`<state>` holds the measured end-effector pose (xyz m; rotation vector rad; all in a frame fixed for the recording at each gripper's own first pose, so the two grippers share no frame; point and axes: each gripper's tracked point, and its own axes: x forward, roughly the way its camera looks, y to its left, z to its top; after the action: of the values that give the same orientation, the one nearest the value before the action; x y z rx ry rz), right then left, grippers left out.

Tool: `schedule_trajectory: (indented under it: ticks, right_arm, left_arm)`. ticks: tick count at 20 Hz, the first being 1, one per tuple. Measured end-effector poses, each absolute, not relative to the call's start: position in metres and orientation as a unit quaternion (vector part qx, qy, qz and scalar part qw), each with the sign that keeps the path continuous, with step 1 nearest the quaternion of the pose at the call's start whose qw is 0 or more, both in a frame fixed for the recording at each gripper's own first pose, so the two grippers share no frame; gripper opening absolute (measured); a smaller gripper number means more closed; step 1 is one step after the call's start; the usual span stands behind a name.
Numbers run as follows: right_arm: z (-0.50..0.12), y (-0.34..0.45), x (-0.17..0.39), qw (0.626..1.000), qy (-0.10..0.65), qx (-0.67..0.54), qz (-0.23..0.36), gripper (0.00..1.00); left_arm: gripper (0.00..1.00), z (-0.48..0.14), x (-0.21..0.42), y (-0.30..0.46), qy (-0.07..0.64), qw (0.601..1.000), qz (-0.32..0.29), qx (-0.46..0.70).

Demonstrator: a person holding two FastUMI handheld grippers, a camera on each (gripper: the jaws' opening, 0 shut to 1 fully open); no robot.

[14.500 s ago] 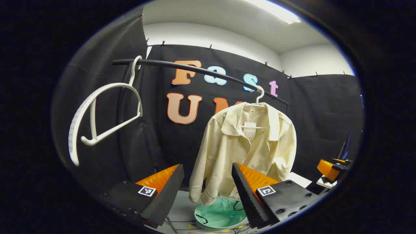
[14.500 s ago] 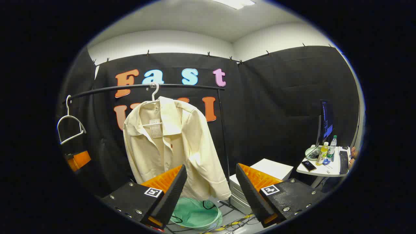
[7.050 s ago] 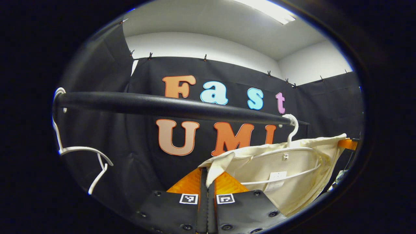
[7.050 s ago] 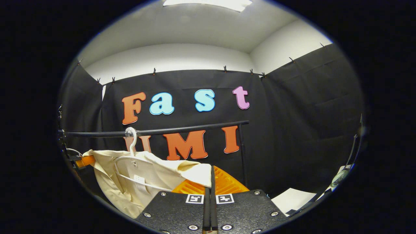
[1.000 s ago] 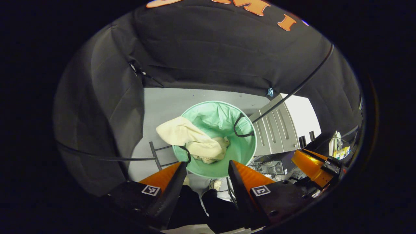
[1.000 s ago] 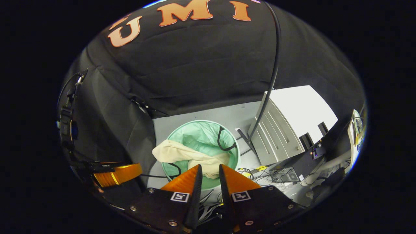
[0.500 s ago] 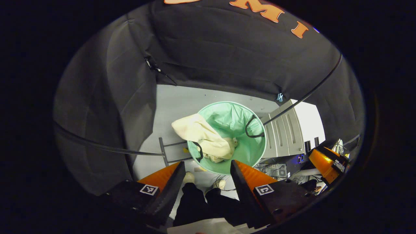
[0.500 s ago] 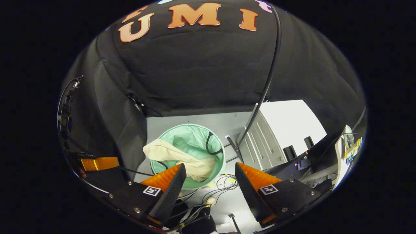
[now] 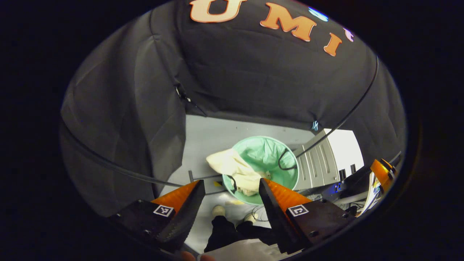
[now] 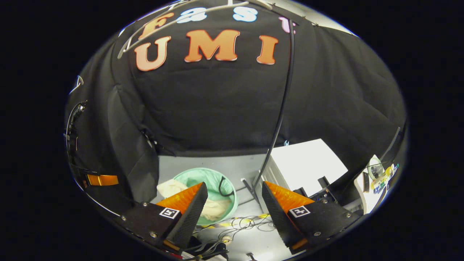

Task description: Grasp the clothes on the hanger with both hands and then place them into the laundry hamper below.

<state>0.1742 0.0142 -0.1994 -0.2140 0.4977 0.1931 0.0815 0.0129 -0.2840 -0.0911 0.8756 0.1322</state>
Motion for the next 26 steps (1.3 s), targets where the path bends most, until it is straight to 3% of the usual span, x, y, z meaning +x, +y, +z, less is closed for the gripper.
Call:
schedule_trajectory:
  ticks: [14,16,17,19,24,25,26]
  right_arm:
    - [-0.027,-0.019,0.17,0.992,0.081,-0.056,0.08,0.94]
    - [-0.016,-0.025,0.167,0.993,0.065,-0.057,0.077,0.94]
    - [-0.012,-0.025,0.166,0.994,0.059,-0.056,0.078,0.99]
    - [-0.007,-0.028,0.165,0.994,0.048,-0.052,0.08,0.94]
    - [-0.004,-0.034,0.167,0.995,0.043,-0.051,0.077,0.99]
    - [-0.003,-0.036,0.169,0.995,0.041,-0.049,0.075,0.94]
    - [-0.001,-0.039,0.17,0.996,0.038,-0.046,0.073,0.99]
  left_arm:
    - [0.98,-0.101,0.135,0.048,0.173,0.981,0.089,-0.014]
    - [0.98,-0.084,0.139,0.048,0.144,0.986,0.084,-0.009]
    - [0.98,-0.076,0.139,0.048,0.128,0.988,0.086,-0.011]
    - [0.98,-0.06,0.138,0.052,0.101,0.99,0.094,-0.01]
    - [0.98,-0.042,0.131,0.055,0.071,0.992,0.106,-0.002]
    - [0.98,-0.04,0.13,0.058,0.07,0.992,0.108,0.001]
    - [0.98,-0.039,0.128,0.058,0.067,0.992,0.109,0.001]
